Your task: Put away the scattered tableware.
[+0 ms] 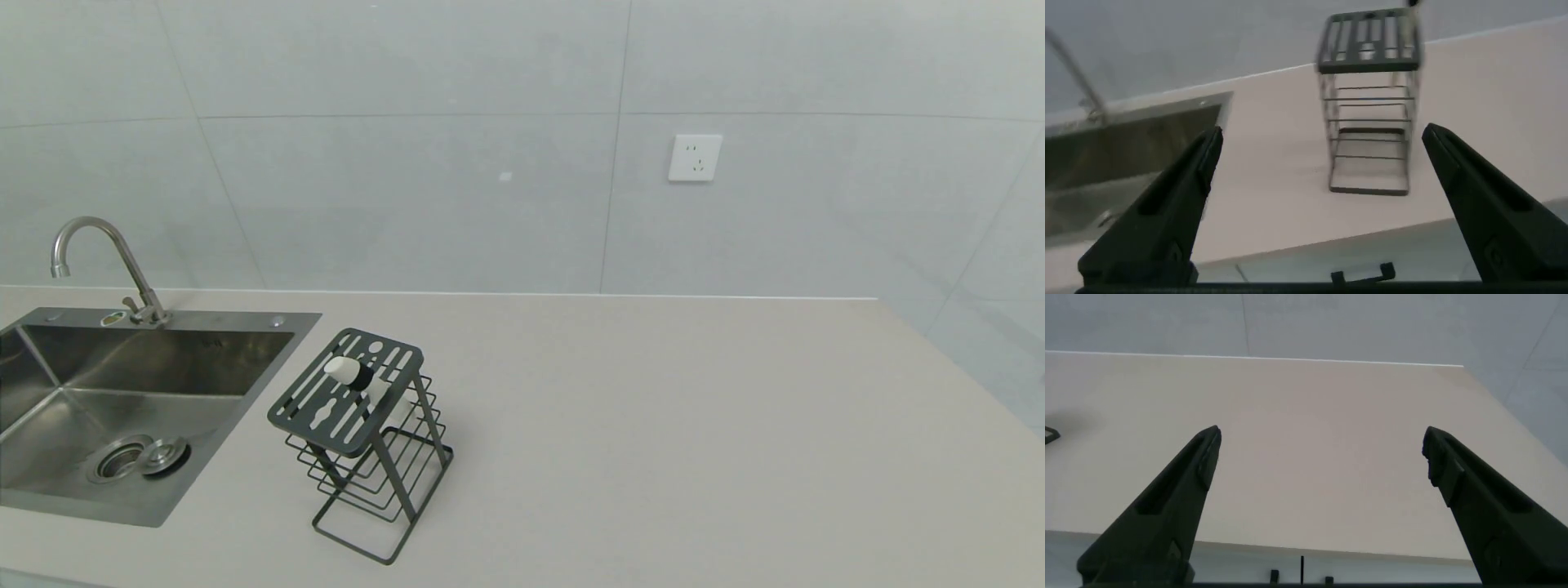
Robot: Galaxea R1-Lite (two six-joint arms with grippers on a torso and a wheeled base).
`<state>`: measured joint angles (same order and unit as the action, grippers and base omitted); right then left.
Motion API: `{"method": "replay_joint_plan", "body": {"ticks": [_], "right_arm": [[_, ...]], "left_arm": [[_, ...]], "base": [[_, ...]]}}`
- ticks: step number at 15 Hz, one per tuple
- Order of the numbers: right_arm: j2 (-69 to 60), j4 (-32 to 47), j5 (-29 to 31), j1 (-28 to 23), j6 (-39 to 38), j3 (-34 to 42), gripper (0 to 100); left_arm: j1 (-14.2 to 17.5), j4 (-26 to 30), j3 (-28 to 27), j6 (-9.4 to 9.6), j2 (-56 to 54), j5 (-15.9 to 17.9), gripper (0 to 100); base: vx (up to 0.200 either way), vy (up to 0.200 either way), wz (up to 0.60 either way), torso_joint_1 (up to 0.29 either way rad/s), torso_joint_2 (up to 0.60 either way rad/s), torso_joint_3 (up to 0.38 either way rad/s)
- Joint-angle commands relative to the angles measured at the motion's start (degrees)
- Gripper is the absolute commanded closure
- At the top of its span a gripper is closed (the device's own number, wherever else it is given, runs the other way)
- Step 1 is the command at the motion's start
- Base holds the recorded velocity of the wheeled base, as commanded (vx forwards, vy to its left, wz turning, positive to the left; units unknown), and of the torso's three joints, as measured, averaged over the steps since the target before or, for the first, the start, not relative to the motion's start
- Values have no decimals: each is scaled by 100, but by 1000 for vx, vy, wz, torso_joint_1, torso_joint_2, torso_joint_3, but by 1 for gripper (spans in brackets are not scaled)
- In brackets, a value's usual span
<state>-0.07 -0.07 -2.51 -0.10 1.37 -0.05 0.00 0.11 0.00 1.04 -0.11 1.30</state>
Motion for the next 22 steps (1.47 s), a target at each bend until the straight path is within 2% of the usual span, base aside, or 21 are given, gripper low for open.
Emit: {"method": "replay_joint_plan", "body": {"ticks": [1, 9, 14, 22], "right_arm": [[7, -1, -4, 1, 4, -4, 0], [7, 25, 5, 1, -163, -4, 0], [7, 25, 14, 1, -180, -4, 0], [7, 25, 14, 1, -172, -4, 0]], "left_arm": [[0, -20, 0, -33, 11, -43, 0], [0, -20, 0, -42, 11, -43, 0], [0, -20, 0, -42, 11, -43, 0], [0, -20, 0, -68, 11, -43, 0]], "base": [[0, 0, 0, 0, 0, 0], [0, 0, 0, 0, 0, 0], [0, 0, -600, 6, 2, 0], [0, 0, 0, 0, 0, 0]]}}
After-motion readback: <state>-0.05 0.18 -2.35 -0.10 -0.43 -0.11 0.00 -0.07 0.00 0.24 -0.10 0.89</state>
